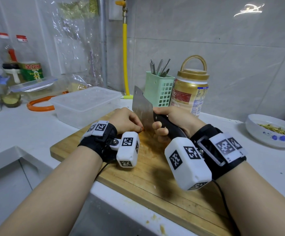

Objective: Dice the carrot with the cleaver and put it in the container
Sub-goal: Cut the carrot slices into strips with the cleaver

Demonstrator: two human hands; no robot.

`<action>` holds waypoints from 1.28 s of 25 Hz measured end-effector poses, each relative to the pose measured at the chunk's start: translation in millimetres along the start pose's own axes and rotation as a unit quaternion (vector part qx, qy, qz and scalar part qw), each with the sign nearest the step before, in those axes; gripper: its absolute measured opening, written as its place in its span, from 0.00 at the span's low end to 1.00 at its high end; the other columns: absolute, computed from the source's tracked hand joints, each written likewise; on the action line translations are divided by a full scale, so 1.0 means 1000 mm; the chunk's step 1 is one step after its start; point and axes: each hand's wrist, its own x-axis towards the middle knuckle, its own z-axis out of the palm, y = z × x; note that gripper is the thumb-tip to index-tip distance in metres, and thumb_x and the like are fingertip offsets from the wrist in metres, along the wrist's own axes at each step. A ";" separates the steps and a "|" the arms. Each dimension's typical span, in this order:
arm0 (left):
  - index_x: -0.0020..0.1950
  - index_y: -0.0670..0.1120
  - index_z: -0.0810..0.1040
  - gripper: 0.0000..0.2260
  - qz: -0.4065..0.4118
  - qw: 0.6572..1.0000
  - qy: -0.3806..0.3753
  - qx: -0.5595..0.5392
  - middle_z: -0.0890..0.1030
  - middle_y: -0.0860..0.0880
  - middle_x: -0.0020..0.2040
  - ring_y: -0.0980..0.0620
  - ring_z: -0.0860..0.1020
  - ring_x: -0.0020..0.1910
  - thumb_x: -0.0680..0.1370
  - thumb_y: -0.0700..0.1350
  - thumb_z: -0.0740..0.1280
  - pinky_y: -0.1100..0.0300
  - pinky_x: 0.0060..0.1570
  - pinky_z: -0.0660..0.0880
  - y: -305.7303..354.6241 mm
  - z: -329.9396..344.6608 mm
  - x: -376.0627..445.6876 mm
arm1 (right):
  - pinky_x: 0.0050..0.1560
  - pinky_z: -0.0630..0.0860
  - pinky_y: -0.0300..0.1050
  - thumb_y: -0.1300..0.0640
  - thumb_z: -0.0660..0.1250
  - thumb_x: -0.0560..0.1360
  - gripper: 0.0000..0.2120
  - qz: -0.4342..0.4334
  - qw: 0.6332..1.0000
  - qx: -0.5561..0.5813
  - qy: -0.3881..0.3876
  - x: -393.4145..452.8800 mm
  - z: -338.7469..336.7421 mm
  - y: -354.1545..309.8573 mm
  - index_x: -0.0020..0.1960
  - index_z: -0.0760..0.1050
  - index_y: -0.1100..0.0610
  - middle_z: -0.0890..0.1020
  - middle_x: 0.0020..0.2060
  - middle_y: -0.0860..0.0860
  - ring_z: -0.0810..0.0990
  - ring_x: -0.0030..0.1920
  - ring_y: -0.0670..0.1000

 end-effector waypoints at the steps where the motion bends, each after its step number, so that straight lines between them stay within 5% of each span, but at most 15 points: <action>1: 0.33 0.53 0.84 0.09 0.000 1.000 0.001 0.004 0.82 0.56 0.31 0.58 0.78 0.35 0.68 0.40 0.77 0.58 0.46 0.77 -0.001 0.000 0.000 | 0.23 0.61 0.34 0.52 0.57 0.82 0.09 -0.002 1.000 -0.003 0.002 0.000 0.001 0.000 0.49 0.63 0.57 0.68 0.25 0.52 0.64 0.18 0.47; 32: 0.35 0.52 0.84 0.07 -0.019 1.000 -0.002 0.017 0.80 0.57 0.30 0.60 0.77 0.33 0.71 0.41 0.74 0.62 0.40 0.73 0.006 0.000 -0.003 | 0.25 0.61 0.36 0.51 0.57 0.82 0.11 0.013 0.999 -0.032 0.025 0.003 0.004 0.008 0.45 0.63 0.57 0.68 0.26 0.52 0.64 0.18 0.48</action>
